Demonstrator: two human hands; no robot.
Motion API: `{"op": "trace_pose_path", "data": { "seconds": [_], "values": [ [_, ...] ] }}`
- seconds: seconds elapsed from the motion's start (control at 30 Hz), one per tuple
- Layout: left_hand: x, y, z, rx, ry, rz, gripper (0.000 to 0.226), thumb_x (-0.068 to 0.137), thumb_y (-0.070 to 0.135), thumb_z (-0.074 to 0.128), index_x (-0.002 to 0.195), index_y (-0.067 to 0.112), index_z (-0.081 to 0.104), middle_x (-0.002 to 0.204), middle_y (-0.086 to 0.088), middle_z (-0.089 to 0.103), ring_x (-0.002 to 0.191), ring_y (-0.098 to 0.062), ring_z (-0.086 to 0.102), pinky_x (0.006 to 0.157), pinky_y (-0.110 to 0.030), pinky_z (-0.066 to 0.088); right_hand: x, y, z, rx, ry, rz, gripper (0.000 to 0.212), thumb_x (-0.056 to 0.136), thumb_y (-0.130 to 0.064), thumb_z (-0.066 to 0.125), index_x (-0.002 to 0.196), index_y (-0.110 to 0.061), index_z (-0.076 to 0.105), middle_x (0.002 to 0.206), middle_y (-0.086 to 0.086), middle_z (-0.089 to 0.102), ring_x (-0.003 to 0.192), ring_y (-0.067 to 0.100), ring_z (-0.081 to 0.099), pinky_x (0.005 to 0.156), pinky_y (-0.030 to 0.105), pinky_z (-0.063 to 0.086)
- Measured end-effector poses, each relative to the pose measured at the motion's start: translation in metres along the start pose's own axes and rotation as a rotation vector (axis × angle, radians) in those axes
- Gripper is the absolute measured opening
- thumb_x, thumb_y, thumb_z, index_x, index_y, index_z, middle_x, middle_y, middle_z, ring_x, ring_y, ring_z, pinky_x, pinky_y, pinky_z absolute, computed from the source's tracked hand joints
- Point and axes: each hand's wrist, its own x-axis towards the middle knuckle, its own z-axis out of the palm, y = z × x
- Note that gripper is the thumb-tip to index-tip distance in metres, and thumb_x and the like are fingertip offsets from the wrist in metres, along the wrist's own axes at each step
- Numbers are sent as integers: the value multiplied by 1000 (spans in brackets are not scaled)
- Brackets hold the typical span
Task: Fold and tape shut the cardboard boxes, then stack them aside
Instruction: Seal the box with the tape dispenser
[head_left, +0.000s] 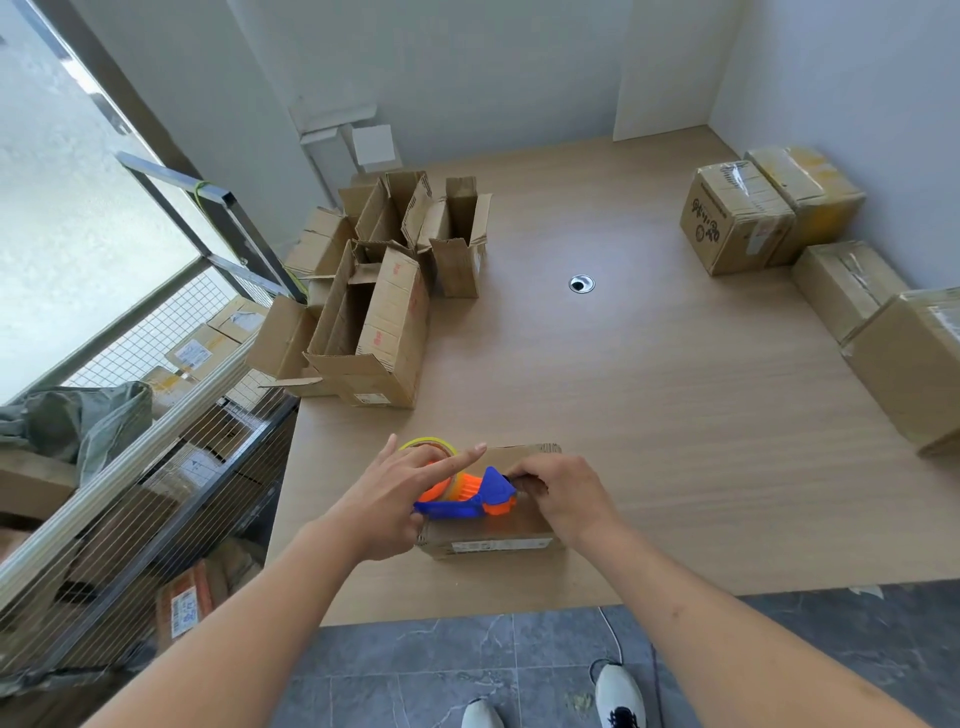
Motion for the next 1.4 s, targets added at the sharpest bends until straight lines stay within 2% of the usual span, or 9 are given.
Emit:
{"op": "trace_pose_path", "data": {
  "seconds": [0.1,0.23,0.43,0.6,0.83,0.9,1.07,1.3,1.4],
  "values": [
    [1,8,5,68,65,-35,104,86,35,67,151,64,-8,136,14,40,135,-9,37,126,-51,-2,2,-2,1,46,9,40,19,94,-17,67,99,-32,78,96,-19,75,90,2,66,82,31,54],
    [7,18,20,60,183,-78,83,91,64,60,149,69,1,130,9,43,128,-16,41,119,-37,18,3,-3,2,80,22,84,13,92,-20,70,94,-31,77,90,-21,74,87,2,66,81,32,54],
    [4,20,22,165,169,-79,65,103,60,40,149,68,-5,127,1,46,118,-22,46,111,-38,29,6,-3,4,86,36,170,14,91,-19,69,84,-30,73,80,-19,71,81,1,64,77,27,52],
    [2,10,22,118,161,-106,72,104,49,45,147,71,-9,132,4,45,125,-21,44,112,-39,30,7,-8,-5,112,31,189,19,91,-8,65,81,-23,71,79,-14,69,80,5,62,74,21,45],
    [8,6,28,64,159,-116,75,103,41,47,146,72,-6,131,8,39,130,-20,38,117,-37,20,-9,-9,-25,92,71,214,15,92,-7,65,83,-17,70,70,-17,61,68,-7,56,64,7,38],
    [8,8,29,68,141,-109,75,103,39,45,146,72,-8,132,7,38,132,-21,35,118,-38,17,-14,-8,-31,64,79,243,15,93,-7,64,82,-17,69,69,-14,61,69,-2,57,63,10,38],
    [7,6,26,45,143,-151,76,105,41,45,140,76,-13,128,7,35,131,-21,34,118,-37,13,-26,14,-65,73,127,402,14,95,-9,61,83,-14,65,75,-3,67,74,24,69,74,40,57],
    [11,17,23,66,104,-149,68,106,45,43,143,75,-6,130,8,33,131,-20,30,117,-36,9,-34,13,-61,271,158,536,21,97,-33,62,88,-13,63,79,8,72,60,17,68,64,33,58],
    [11,18,20,71,97,-158,67,106,46,42,144,74,-6,133,8,34,131,-20,29,117,-35,9,-28,19,-54,279,226,535,26,94,-41,68,81,-19,63,77,4,70,69,22,70,71,40,60]
  ]
}}
